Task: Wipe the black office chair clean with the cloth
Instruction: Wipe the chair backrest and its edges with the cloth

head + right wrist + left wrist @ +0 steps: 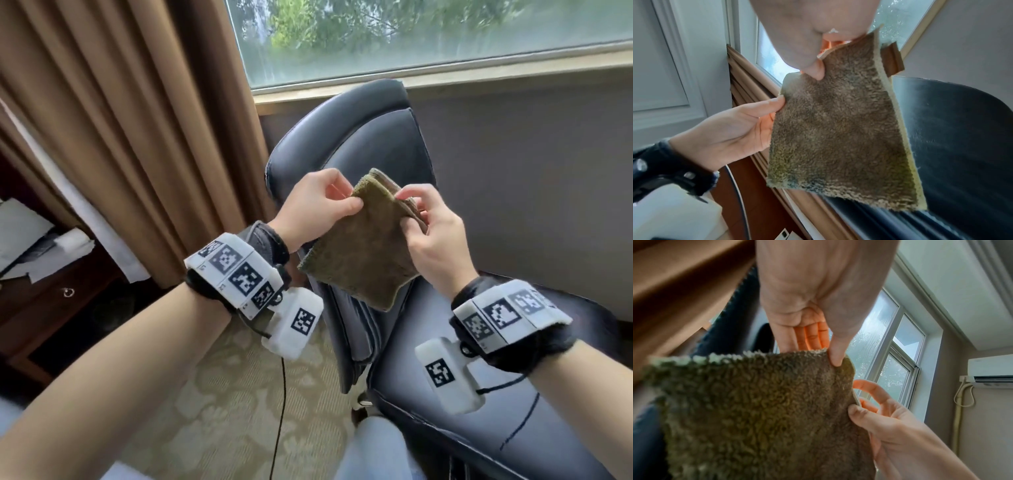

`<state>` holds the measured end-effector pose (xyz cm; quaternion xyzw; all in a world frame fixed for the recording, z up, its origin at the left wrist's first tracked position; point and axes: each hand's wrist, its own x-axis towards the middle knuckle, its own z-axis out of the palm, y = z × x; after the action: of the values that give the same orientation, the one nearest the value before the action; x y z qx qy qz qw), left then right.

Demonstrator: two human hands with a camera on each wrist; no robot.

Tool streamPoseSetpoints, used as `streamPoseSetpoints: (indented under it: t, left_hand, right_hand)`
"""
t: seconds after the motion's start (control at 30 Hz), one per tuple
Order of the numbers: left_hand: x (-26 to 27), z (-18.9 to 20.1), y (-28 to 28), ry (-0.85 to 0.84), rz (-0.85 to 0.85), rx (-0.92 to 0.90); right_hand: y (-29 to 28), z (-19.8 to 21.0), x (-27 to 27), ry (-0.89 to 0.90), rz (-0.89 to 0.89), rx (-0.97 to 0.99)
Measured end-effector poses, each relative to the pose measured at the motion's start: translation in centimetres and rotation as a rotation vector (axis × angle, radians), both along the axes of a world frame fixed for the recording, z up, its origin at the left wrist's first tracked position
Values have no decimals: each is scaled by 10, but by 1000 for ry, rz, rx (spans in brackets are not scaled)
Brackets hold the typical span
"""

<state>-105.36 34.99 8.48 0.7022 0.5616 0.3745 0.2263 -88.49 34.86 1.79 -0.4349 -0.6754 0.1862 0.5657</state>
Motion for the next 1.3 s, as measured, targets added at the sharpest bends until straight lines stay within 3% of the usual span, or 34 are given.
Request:
streamPoseSetpoints:
  t: [0.2, 0.3, 0.37, 0.57, 0.77, 0.93, 1.1, 1.17, 1.3]
  left_hand:
    - [-8, -23, -17, 41, 15, 19]
    - [-6, -31, -17, 95, 47, 38]
    - [-5, -35, -16, 98, 46, -18]
    - [-7, -32, -15, -20, -119, -139]
    - [-13, -33, -16, -137, -330, -209]
    - [-4, -43, -20, -251, -396, -258]
    - [14, -66, -19, -223, -74, -174]
    - [25, -80, -24, -218, -34, -293]
    - [57, -105, -36, -420, -231, -711]
  right_hand:
    - [-23, -23, -18, -68, 57, -99]
    - [-33, -38, -26, -151, -157, 3]
    - [-42, -46, -33, -171, -193, 49]
    - [-44, -53, -47, -72, 38, -205]
    - [-28, -20, -10, 116, 379, -396]
    - [-35, 16, 18, -83, 385, -517]
    - [-26, 20, 34, -367, 61, -404]
    - [-18, 10, 43, -377, -3, -439]
    - [-8, -12, 57, -191, 32, -551]
